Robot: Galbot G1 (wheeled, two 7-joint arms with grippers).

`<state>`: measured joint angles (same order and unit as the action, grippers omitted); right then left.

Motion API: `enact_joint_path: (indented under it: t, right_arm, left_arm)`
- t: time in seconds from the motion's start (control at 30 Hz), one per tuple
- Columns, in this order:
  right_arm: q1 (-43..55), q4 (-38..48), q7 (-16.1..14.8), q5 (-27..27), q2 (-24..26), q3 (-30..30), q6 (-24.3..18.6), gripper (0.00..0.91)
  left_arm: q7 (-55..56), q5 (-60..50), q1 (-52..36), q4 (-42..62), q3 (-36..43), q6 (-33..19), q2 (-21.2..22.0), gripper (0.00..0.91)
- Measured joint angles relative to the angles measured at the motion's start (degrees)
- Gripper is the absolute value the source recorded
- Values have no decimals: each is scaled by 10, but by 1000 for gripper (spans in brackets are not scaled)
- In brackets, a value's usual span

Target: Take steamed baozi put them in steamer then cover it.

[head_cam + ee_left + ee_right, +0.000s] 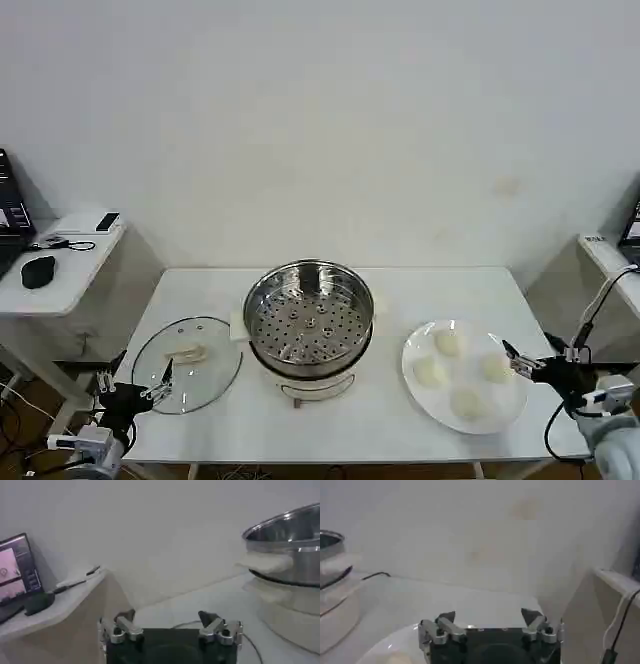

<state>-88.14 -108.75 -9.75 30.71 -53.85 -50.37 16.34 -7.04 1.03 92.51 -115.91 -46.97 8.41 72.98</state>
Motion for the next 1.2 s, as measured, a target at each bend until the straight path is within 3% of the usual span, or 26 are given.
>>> enact_joint_path:
  t: [0.13, 0.3, 0.4, 0.67, 0.83, 0.97, 1.2]
  right_arm:
    - [18, 9, -18, -25, 14, 3, 7, 907]
    - [55, 22, -72, -79, 49, 12, 24, 907]
    - [85, 31, -121, -120, 77, 25, 38, 907]
    - [201, 75, -292, -244, 162, 95, 55, 907]
    - [306, 120, -396, -310, 201, 176, 39, 907]
    - [410, 171, -470, -354, 216, 275, 11, 907]
    - [570, 257, -556, -415, 211, 445, -32, 907]
  left_arm:
    - [-2, -7, 4, -4, 0, -1, -2, 907]
    - [-4, -14, 4, -7, -4, -3, -5, 907]
    - [-6, -15, 1, -10, -5, -3, -5, 907]
    - [-11, -20, 2, -15, -3, -5, 0, 907]
    - [-12, -21, -1, -18, -5, -5, 2, 907]
    - [-15, -22, 1, -22, -8, -4, 3, 907]
    - [-24, -26, 9, -26, -9, -3, 4, 907]
